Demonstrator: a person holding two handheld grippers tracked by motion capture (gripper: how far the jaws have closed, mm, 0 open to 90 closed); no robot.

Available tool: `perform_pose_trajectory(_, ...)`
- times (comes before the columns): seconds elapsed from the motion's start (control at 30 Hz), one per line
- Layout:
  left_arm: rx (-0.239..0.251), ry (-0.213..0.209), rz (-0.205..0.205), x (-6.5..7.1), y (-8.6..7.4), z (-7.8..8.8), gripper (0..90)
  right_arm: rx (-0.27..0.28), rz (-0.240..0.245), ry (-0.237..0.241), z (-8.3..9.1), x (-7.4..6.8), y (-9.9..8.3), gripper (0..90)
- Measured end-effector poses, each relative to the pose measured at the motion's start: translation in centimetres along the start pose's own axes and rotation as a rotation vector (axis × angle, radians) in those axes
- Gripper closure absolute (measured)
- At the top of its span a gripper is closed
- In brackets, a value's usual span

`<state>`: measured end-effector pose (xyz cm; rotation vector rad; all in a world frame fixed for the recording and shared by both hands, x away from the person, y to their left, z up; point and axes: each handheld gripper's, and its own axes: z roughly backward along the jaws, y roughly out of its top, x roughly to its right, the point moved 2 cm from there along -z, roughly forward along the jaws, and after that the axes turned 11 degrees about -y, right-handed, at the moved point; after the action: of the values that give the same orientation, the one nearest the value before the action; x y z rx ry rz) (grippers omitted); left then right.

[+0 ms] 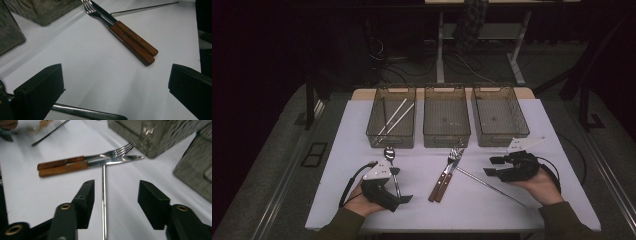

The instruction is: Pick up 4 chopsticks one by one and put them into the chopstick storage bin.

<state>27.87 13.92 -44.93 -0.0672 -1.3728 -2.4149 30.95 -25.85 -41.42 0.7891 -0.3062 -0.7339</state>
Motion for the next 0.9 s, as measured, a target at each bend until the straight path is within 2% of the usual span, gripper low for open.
perform_pose_trajectory(0.2, -0.003, 0.001, -0.002, 0.0, 0.0, 0.0, 0.0, -0.042, 0.026, 0.005, 0.4, -0.5, -1.8, 58.2)
perform_pose_trajectory(0.4, -0.006, 0.001, -0.004, 0.0, 0.0, 0.0, 0.0, -0.088, 0.018, 0.008, 0.5, -0.6, -3.4, 65.9)
perform_pose_trajectory(0.5, -0.005, 0.001, -0.003, 0.0, 0.0, 0.0, 0.0, -0.113, 0.032, 0.000, 0.2, -0.7, -4.0, 69.4)
perform_pose_trajectory(0.57, -0.007, 0.001, -0.006, 0.0, 0.0, -0.1, 0.0, -0.131, 0.035, -0.008, 0.1, -0.7, -4.2, 71.8)
perform_pose_trajectory(0.9, -0.009, -0.002, -0.009, 0.1, 0.0, -0.1, 0.0, -0.170, 0.050, 0.016, -0.7, -0.8, -4.6, 79.6)
